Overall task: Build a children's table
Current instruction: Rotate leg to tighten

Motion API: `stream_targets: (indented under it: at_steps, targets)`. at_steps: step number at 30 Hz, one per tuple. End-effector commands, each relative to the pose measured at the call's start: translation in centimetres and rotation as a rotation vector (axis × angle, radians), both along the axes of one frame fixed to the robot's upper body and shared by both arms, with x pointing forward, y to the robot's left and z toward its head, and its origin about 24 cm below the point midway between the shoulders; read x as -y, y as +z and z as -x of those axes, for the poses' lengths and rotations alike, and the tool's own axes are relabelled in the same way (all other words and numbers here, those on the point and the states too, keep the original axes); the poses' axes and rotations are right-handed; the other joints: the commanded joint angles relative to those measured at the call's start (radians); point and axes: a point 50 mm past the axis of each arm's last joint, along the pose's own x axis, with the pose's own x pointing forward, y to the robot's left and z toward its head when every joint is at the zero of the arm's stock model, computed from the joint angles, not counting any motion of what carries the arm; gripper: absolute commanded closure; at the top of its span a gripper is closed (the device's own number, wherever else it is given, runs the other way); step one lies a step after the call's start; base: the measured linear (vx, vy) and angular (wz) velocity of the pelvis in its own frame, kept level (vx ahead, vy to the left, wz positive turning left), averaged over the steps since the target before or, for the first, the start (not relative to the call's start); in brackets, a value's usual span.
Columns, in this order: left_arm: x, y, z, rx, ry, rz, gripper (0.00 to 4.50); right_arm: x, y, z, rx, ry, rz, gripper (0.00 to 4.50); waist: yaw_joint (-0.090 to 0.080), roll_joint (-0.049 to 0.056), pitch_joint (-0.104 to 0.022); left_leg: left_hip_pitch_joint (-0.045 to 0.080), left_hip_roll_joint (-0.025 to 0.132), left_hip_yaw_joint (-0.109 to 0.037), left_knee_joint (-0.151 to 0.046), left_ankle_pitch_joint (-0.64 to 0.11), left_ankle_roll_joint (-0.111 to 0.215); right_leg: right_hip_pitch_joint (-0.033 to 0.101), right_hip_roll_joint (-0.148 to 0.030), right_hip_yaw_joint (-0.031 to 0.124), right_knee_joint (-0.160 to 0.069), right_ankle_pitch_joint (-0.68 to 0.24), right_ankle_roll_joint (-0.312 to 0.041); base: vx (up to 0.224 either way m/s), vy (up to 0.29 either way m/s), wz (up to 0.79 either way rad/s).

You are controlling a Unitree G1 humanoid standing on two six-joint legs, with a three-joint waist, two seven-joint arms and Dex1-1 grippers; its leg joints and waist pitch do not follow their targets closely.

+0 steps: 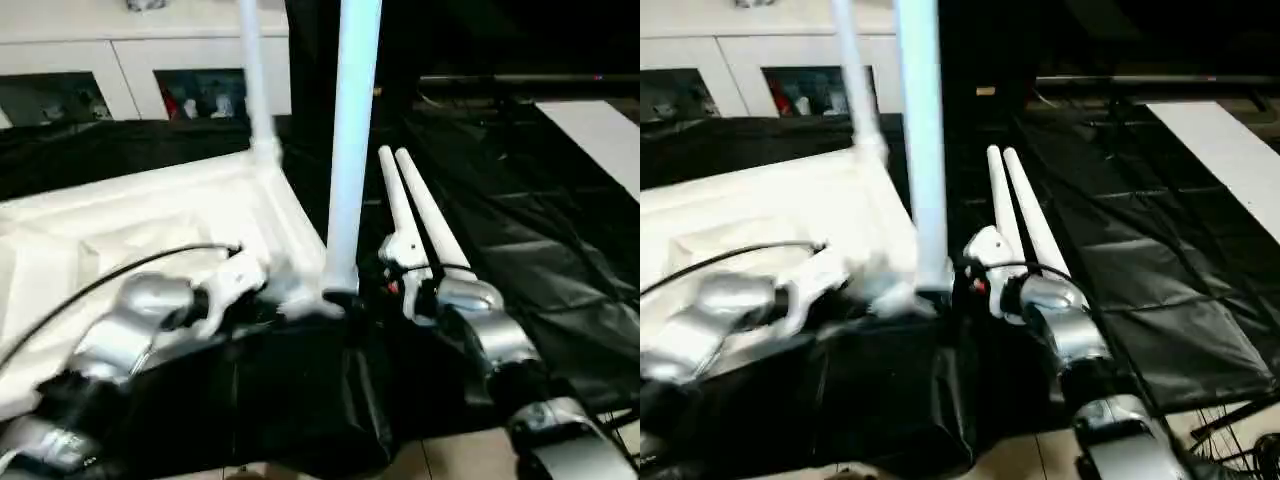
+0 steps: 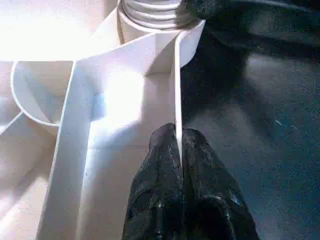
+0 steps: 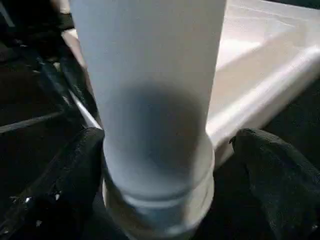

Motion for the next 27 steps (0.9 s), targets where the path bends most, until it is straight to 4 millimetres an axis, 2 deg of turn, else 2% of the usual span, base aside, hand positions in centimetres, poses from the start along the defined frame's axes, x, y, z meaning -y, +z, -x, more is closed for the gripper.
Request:
stream_targets:
  at_steps: [1,4,9,10,15,19,21,26,27]
  targets:
    - [0.3,-0.6,0.9,-0.053,-0.068,-0.017,4.5,0.5,0.6,-0.1,0.027,0.024,0.013,0.16,0.0,0.013,-0.061,0.018,0.044,-0.007,-0.064,-0.24,0.036,0.051,-0.067,0.046,-0.056,-0.146,-0.245,0.0,0.0,0.0]
    - [0.1,-0.6,0.7,-0.047,-0.064,-0.021,4.5,0.5,0.5,0.0,0.024,0.051,0.022,0.16,-0.001,0.012,-0.057,0.022,0.043,-0.009,-0.069,-0.296,0.007,0.048,-0.07,0.05,-0.065,-0.246,-0.217,0.0,0.0,0.0]
    - [0.1,-0.4,0.5,-0.038,-0.054,-0.022,4.5,0.3,0.4,0.1,0.021,0.081,0.045,0.16,0.0,0.01,-0.062,0.018,0.041,-0.009,-0.064,-0.25,0.012,0.05,-0.07,0.05,-0.061,-0.211,-0.212,0.0,0.0,0.0]
    - [0.1,-0.4,0.5,-0.035,-0.053,-0.022,4.5,0.2,0.3,0.1,0.021,0.086,0.05,0.43,0.0,0.01,-0.063,0.018,0.04,-0.009,-0.063,-0.239,0.015,0.049,-0.069,0.05,-0.06,-0.196,-0.216,0.0,0.0,0.0]
    - [0.2,-0.3,0.2,-0.028,-0.044,-0.024,4.5,-0.1,0.2,0.0,0.022,0.102,0.059,0.81,0.0,0.009,-0.064,0.016,0.04,-0.009,-0.061,-0.222,0.023,0.05,-0.067,0.048,-0.055,-0.169,-0.227,0.0,0.0,0.0]
    - [0.2,-0.3,0.2,-0.031,-0.043,-0.025,4.5,-0.4,0.1,-0.1,0.019,0.102,0.054,1.11,0.0,0.01,-0.062,0.017,0.041,-0.01,-0.061,-0.247,0.019,0.049,-0.069,0.049,-0.058,-0.202,-0.225,0.0,0.0,0.0]
    - [0.1,-0.3,0.2,-0.032,-0.041,-0.026,4.5,-0.5,0.2,-0.2,0.023,0.092,0.045,1.33,-0.001,0.007,-0.062,0.017,0.04,-0.01,-0.062,-0.255,0.016,0.049,-0.069,0.049,-0.059,-0.217,-0.22,0.0,0.0,0.0]
    - [0.0,-0.4,0.3,-0.036,-0.023,-0.026,4.5,-0.6,0.1,-0.3,0.029,0.071,0.031,1.67,-0.001,0.009,-0.062,0.016,0.04,-0.011,-0.062,-0.246,0.017,0.049,-0.069,0.05,-0.057,-0.215,-0.217,0.0,0.0,0.0]
    - [0.0,-0.5,0.2,-0.037,-0.013,-0.028,4.5,-0.6,0.1,-0.4,0.031,0.053,0.027,1.72,-0.002,0.005,-0.062,0.015,0.04,-0.01,-0.061,-0.244,0.018,0.049,-0.07,0.05,-0.057,-0.215,-0.218,0.0,0.0,0.0]
